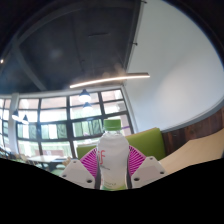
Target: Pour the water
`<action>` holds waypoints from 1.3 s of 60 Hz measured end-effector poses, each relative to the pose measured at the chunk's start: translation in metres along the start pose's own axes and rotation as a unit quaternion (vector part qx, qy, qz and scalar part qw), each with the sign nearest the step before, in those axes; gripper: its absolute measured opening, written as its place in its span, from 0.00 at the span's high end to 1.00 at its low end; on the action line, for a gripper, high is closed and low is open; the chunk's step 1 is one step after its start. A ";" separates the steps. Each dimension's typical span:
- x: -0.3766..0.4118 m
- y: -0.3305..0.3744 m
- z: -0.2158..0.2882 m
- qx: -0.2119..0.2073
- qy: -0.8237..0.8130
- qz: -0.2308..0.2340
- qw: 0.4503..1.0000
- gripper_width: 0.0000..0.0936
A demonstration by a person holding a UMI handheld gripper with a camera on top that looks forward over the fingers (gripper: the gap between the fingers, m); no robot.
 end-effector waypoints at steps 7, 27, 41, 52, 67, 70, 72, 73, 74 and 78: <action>-0.051 -0.011 -0.088 0.072 0.057 -0.033 0.995 0.62; -0.073 -0.043 -0.176 0.149 0.136 -0.037 0.979 0.62; -0.063 -0.032 -0.171 0.139 0.131 -0.046 0.980 0.59; -0.063 -0.019 -0.183 0.193 0.137 -0.049 0.970 0.28; -0.065 0.050 -0.137 0.208 0.144 -0.033 0.967 0.12; -0.066 0.072 -0.121 0.206 0.147 -0.037 0.967 0.12; -0.066 0.086 -0.113 0.207 0.146 -0.042 0.966 0.12; -0.066 0.094 -0.109 0.208 0.145 -0.044 0.966 0.12; -0.066 0.101 -0.106 0.209 0.143 -0.045 0.966 0.12; -0.063 0.129 -0.094 0.213 0.131 -0.042 0.967 0.11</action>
Point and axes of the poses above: the point between the fingertips, and its own axes, seen from behind it with the camera up: x to the left, z up, y backward, against the way the camera looks, the point moved 1 cm from there along y, backward, against the way the camera looks, and after that the axes turned 6 degrees about -z, right-handed, at the moved point
